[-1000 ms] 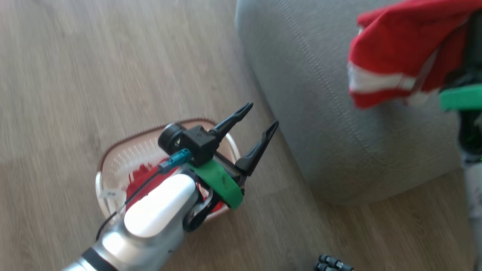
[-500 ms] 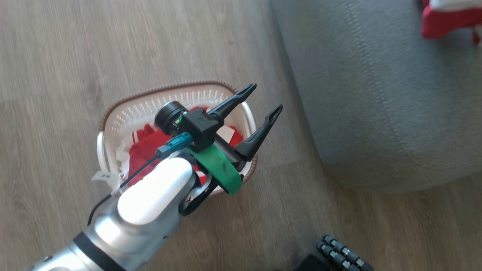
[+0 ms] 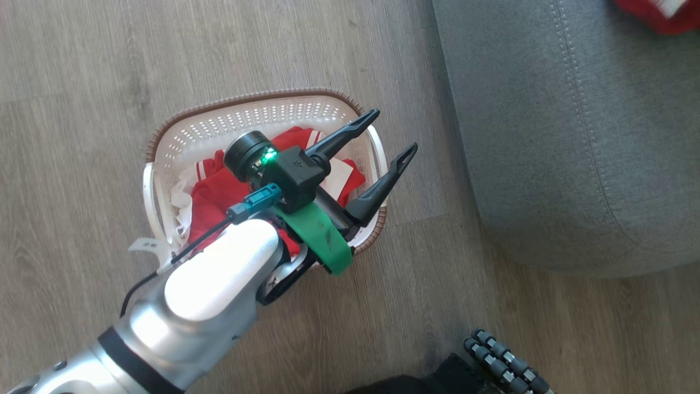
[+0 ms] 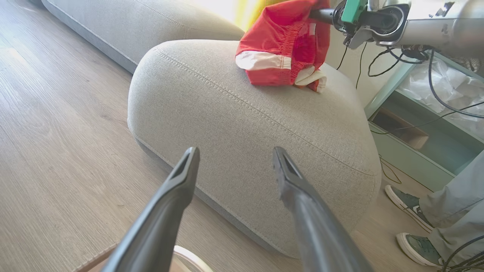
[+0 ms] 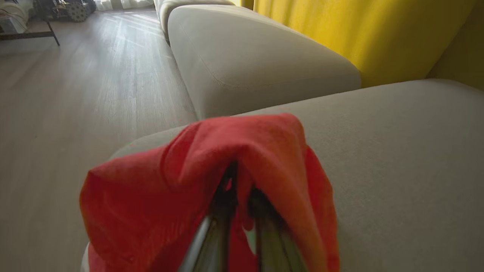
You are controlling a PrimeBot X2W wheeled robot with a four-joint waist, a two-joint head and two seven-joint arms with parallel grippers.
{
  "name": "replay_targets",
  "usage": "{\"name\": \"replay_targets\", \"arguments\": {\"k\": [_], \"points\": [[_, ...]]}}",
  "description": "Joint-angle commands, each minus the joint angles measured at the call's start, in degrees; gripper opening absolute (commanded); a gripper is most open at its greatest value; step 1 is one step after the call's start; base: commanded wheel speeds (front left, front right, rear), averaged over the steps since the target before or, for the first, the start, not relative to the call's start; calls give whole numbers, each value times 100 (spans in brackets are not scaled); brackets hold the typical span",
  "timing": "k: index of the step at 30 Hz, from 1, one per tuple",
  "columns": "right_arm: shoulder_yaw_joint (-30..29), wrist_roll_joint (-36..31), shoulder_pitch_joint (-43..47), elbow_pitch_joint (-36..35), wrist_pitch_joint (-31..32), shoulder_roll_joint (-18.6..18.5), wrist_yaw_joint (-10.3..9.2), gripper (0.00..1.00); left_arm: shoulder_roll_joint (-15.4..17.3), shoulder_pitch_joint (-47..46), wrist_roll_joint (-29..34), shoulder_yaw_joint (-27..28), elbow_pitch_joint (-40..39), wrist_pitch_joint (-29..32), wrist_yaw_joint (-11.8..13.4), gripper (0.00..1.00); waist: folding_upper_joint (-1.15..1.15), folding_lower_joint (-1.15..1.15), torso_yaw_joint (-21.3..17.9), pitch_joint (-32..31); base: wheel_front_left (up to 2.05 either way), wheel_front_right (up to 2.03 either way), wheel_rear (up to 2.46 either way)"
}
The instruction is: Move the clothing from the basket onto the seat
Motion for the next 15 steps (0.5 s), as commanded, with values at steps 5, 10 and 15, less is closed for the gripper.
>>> {"name": "replay_targets", "arguments": {"k": [5, 10, 15], "points": [[245, -412, -316, 874, 875, -195, -2, 100, 69, -84, -10, 126, -177, 22, 27, 100, 0, -1, 0, -64, 0, 0, 0], [376, -552, -479, 1359, 1522, -113, -2, 100, 83, -44, -58, 126, -153, 3, 43, 100, 0, -1, -5, -162, 0, 0, 0], [578, -563, -500, 1397, 1816, 28, -2, 100, 81, 30, -122, 126, -96, -32, 65, 100, 0, -1, -49, -363, 0, 0, 0]]}}
